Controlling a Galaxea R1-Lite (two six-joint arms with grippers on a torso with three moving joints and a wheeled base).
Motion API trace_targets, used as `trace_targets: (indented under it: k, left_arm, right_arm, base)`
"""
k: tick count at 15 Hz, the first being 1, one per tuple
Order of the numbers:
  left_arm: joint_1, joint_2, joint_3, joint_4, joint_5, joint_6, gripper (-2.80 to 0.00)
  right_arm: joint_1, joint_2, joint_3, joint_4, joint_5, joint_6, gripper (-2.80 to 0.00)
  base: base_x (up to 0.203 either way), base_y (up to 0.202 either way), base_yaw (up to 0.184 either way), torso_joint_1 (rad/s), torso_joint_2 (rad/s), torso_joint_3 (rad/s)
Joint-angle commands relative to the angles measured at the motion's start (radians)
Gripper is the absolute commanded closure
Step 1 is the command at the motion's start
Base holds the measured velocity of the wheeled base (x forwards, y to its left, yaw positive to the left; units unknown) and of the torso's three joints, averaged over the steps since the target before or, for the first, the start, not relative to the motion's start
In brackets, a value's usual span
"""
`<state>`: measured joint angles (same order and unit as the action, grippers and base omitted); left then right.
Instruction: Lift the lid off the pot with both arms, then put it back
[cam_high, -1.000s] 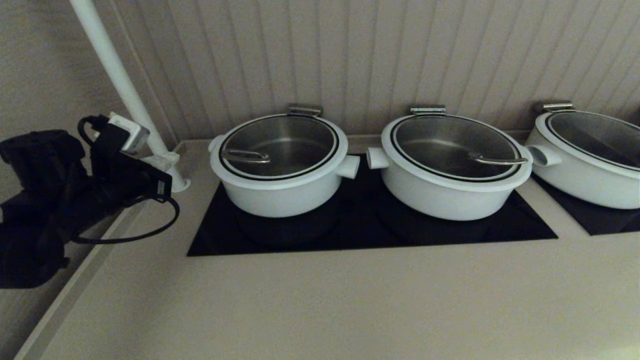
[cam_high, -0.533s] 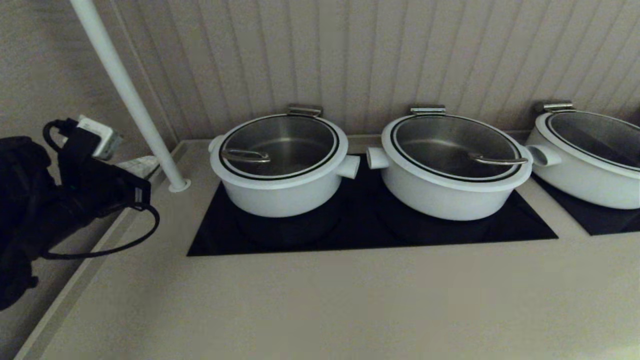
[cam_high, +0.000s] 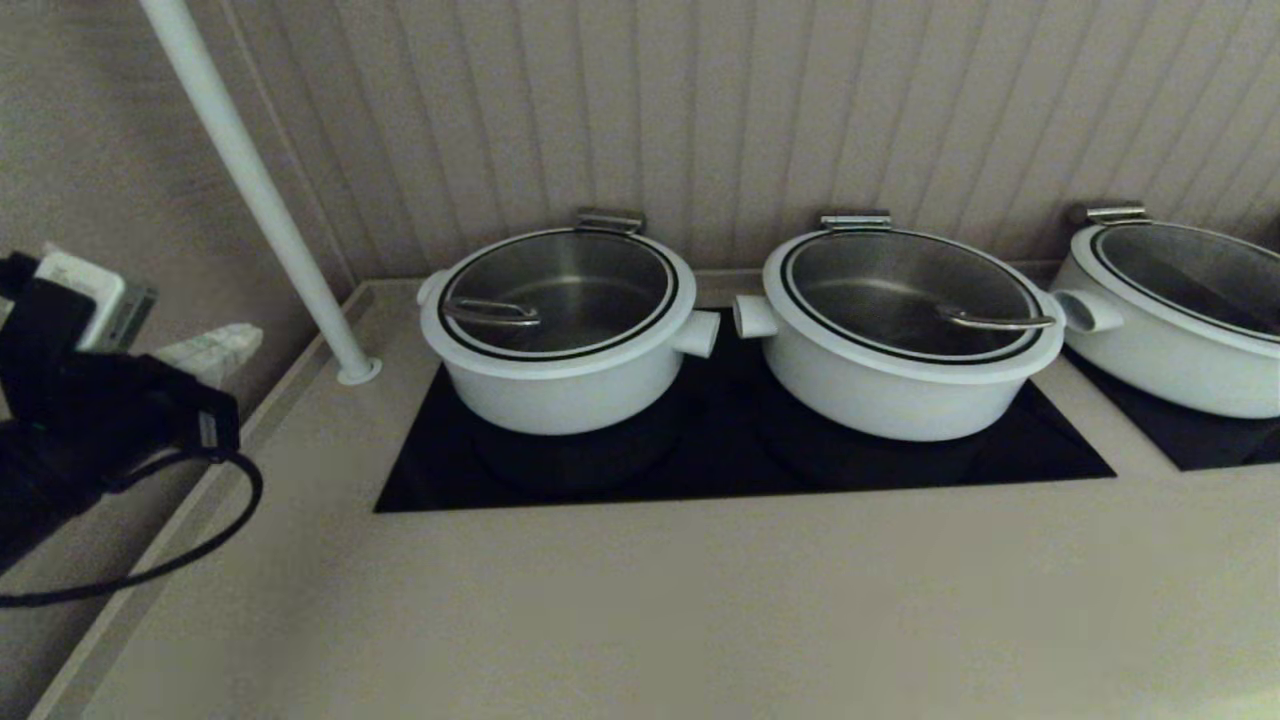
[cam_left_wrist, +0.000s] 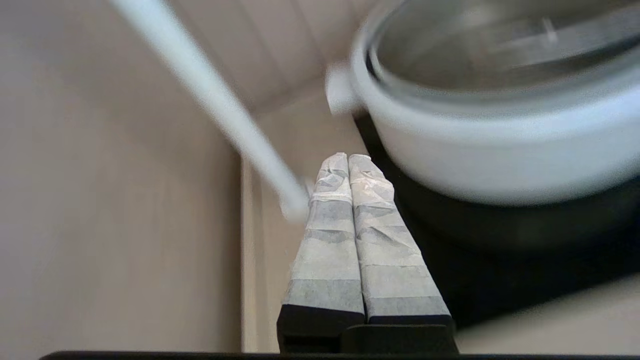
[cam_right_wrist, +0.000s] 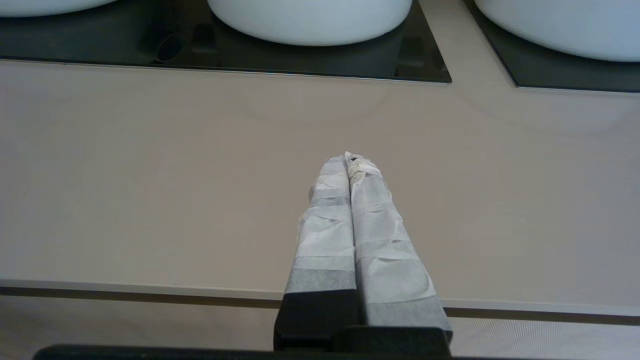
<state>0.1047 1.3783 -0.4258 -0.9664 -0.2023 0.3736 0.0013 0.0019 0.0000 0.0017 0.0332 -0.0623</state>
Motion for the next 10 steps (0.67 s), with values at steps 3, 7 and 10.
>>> trace_targets:
  k: [3,7,10]
  left_arm:
    - [0.000,-0.222,0.325,-0.008,0.054,-0.016,0.00]
    - [0.000,-0.442,0.423,0.137,0.123,-0.083,0.00]
    - [0.000,-0.672,0.425,0.407,0.129,-0.136,0.00]
  right_arm:
    - [0.000,0.000,0.000,0.000,0.001,-0.001,0.00]
    - [0.000,0.000,0.000,0.000,0.001,-0.001,0.00]
    - [0.000,0.000,0.000,0.000,0.001,-0.001,0.00]
  base:
    - [0.000,0.000,0.000,0.000,0.00,0.000]
    - [0.000,0.000,0.000,0.000,0.00,0.000]
    - [0.000,0.000,0.000,0.000,0.00,0.000]
